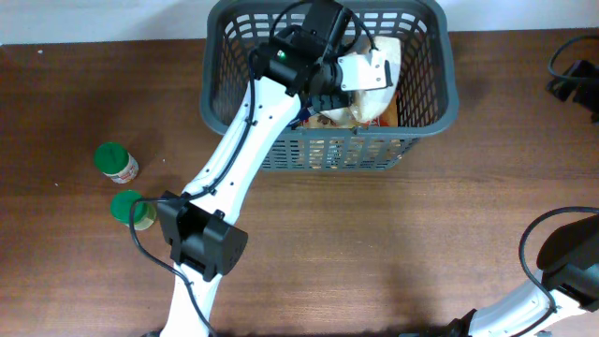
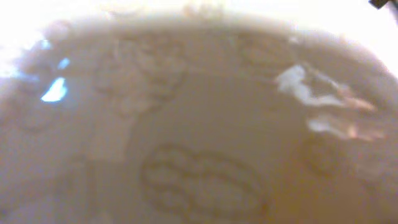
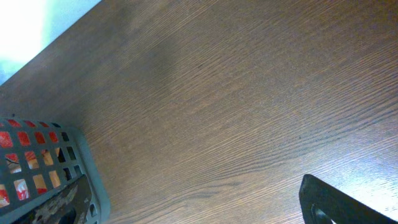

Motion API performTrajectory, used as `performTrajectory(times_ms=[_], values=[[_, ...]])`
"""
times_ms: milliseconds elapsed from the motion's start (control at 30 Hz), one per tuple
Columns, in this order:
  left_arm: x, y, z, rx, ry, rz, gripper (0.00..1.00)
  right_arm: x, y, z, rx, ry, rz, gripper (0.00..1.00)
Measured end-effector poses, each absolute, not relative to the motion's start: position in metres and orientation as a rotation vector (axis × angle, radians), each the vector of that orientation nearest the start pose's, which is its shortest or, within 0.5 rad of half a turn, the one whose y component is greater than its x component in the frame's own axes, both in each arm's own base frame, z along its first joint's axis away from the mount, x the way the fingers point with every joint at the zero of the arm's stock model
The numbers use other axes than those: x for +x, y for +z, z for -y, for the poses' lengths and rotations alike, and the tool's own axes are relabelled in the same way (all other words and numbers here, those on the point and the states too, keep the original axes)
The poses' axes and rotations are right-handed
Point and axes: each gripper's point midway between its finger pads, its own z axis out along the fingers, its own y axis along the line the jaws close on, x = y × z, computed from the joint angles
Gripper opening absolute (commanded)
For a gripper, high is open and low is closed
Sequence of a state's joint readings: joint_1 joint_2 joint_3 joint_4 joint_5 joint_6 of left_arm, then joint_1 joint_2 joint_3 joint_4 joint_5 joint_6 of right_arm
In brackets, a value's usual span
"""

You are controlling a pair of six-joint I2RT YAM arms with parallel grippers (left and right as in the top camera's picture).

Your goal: Pack container

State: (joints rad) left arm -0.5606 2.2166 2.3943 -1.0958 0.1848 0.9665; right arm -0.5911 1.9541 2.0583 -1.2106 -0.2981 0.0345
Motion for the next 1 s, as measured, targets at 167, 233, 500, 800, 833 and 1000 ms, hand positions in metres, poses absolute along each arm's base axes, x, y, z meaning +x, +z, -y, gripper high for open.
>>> performTrajectory(times_ms=[167,233,500,800,833,1000], values=[[0.443,0.233,0.348,1.788,-0.110,-1.664,0.02,0.412,0.230,0.216,0.719,0.208,-2.510,0.99],[0.439,0.231,0.356,1.800,-0.112,-1.648,0.01,0.412,0.230,0.216,0.719,0.208,-2.510,0.99],[0.446,0.189,0.364,1.848,-0.004,-1.716,0.99,0.412,0.230,0.216,0.723,0.210,-2.509,0.99],[0.448,0.192,0.347,1.624,-0.027,-1.996,0.99,0.412,0.230,0.216,0.724,0.210,-2.508,0.99],[0.447,0.201,0.342,1.590,-0.028,-2.020,0.99,0.412,0.230,0.216,0.724,0.210,-2.508,0.99],[0.436,0.251,0.304,1.469,-0.012,-2.109,0.99,0.412,0.230,0.216,0.724,0.210,-2.508,0.99]])
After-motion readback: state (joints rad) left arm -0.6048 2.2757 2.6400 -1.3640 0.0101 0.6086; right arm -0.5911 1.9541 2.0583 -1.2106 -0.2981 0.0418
